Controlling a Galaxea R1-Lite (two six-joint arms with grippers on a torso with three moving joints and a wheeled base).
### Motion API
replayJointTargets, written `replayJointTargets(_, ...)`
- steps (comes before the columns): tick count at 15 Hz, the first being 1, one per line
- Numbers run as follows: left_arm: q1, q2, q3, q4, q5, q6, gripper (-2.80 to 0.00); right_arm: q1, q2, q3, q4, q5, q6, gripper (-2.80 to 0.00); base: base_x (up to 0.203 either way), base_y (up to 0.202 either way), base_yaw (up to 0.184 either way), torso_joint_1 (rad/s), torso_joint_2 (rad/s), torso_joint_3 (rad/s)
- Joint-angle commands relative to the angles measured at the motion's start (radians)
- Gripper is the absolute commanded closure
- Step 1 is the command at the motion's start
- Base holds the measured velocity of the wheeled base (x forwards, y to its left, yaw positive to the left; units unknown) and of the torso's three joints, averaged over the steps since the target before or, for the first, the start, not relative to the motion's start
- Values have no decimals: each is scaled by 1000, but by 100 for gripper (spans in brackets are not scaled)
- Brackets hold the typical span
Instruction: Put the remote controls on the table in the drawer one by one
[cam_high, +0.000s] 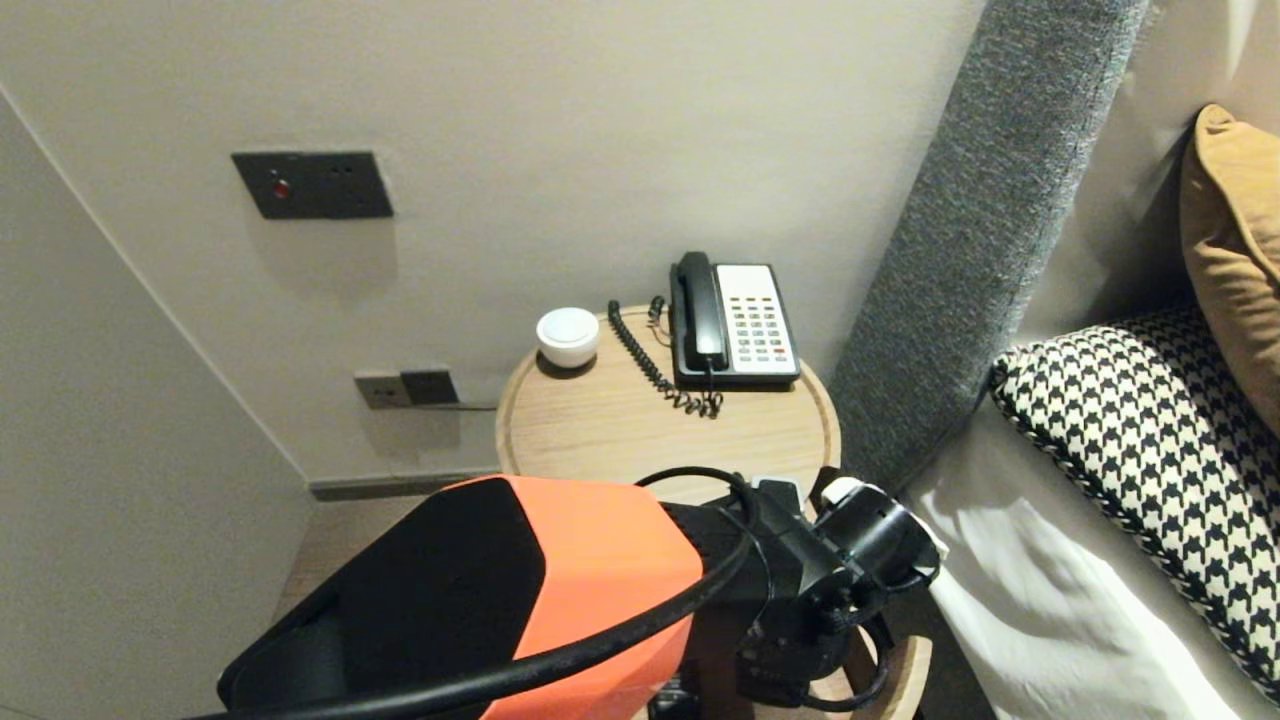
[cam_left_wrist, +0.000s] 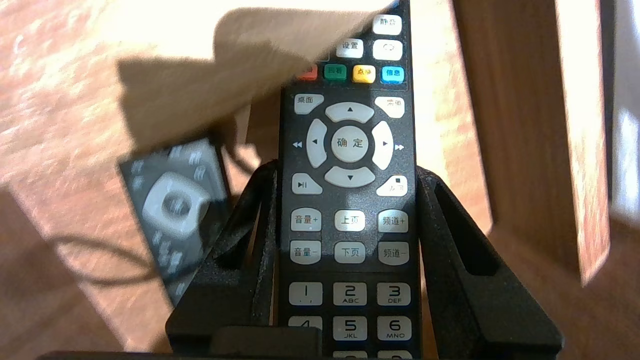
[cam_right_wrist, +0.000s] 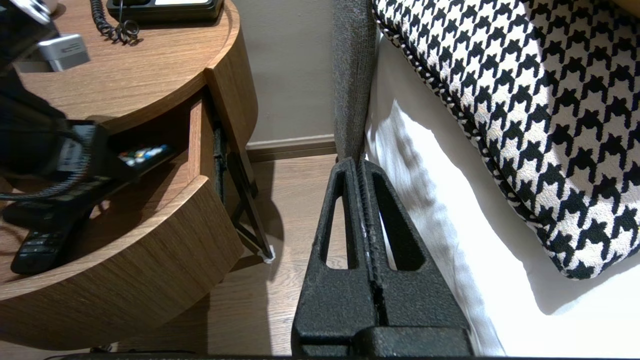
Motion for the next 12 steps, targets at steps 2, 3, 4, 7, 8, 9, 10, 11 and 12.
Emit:
replayJointTargets(2, 1, 45, 0, -44, 58, -1, 0, 0, 0, 40, -1, 0, 0, 0, 0, 0, 0, 0, 0, 0)
replayJointTargets(3, 1, 48, -2, -53, 75, 0, 0, 0, 0, 40, -1, 0, 0, 0, 0, 0, 0, 0, 0, 0)
replayJointTargets(4, 1, 51, 0, -69, 92, 2, 0, 0, 0, 40, -1, 0, 0, 0, 0, 0, 0, 0, 0, 0)
replayJointTargets(7, 1, 75, -2, -116, 149, 5, 0, 0, 0, 40, -1, 0, 0, 0, 0, 0, 0, 0, 0, 0)
replayJointTargets(8, 1, 80, -2, -133, 173, 5, 0, 0, 0, 40, -1, 0, 0, 0, 0, 0, 0, 0, 0, 0)
replayJointTargets(9, 1, 87, -2, -140, 198, 5, 0, 0, 0, 40, -1, 0, 0, 0, 0, 0, 0, 0, 0, 0)
replayJointTargets(10, 1, 93, -2, -150, 230, 7, 0, 0, 0, 40, -1, 0, 0, 0, 0, 0, 0, 0, 0, 0)
replayJointTargets(11, 1, 97, -2, -163, 235, 18, 0, 0, 0, 40, -1, 0, 0, 0, 0, 0, 0, 0, 0, 0)
replayJointTargets(12, 1, 101, -2, -187, 248, 32, 0, 0, 0, 40, -1, 0, 0, 0, 0, 0, 0, 0, 0, 0)
